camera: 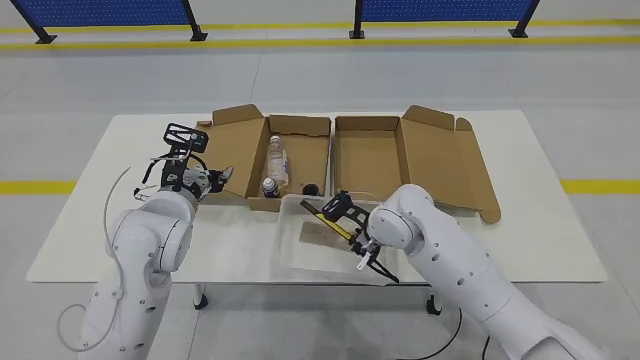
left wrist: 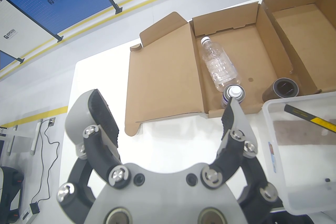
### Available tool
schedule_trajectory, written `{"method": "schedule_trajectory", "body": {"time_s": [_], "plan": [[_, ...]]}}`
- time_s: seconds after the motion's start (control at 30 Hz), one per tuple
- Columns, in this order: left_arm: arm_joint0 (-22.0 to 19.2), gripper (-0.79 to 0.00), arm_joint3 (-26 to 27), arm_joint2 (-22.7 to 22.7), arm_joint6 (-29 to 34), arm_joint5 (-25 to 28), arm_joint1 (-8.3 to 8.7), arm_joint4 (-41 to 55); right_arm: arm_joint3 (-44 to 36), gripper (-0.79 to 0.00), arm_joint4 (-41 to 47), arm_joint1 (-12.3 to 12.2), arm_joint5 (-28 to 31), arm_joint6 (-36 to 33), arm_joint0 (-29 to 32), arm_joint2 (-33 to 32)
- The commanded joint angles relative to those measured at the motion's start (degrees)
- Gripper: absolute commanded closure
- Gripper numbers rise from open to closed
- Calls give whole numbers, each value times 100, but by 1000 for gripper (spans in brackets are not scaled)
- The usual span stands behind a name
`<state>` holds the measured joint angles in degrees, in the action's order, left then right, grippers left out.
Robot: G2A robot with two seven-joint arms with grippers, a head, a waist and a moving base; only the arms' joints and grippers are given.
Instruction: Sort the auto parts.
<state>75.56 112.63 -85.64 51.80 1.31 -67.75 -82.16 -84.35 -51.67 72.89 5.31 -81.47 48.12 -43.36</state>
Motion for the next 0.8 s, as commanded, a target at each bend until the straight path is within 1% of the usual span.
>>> {"method": "schedule_trajectory", "body": {"time_s": [0.0,0.23,0.43,0.57,0.67,0.77], "plan": [[0,-785,0,0,0,0,0,0,-178,0,3,-45,-16,-24,81,-144],[0,-785,0,0,0,0,0,0,-638,0,59,-175,49,-147,303,-547],[0,-785,0,0,0,0,0,0,-1031,0,182,-265,-72,108,523,-964],[0,-785,0,0,0,0,0,0,-1290,0,627,-322,-170,691,774,-1443],[0,-785,0,0,0,0,0,0,-1378,0,1307,-345,-145,1314,1049,-1820],[0,-785,0,0,0,0,0,0,-1316,0,2172,-349,65,1918,1327,-2112]]}}
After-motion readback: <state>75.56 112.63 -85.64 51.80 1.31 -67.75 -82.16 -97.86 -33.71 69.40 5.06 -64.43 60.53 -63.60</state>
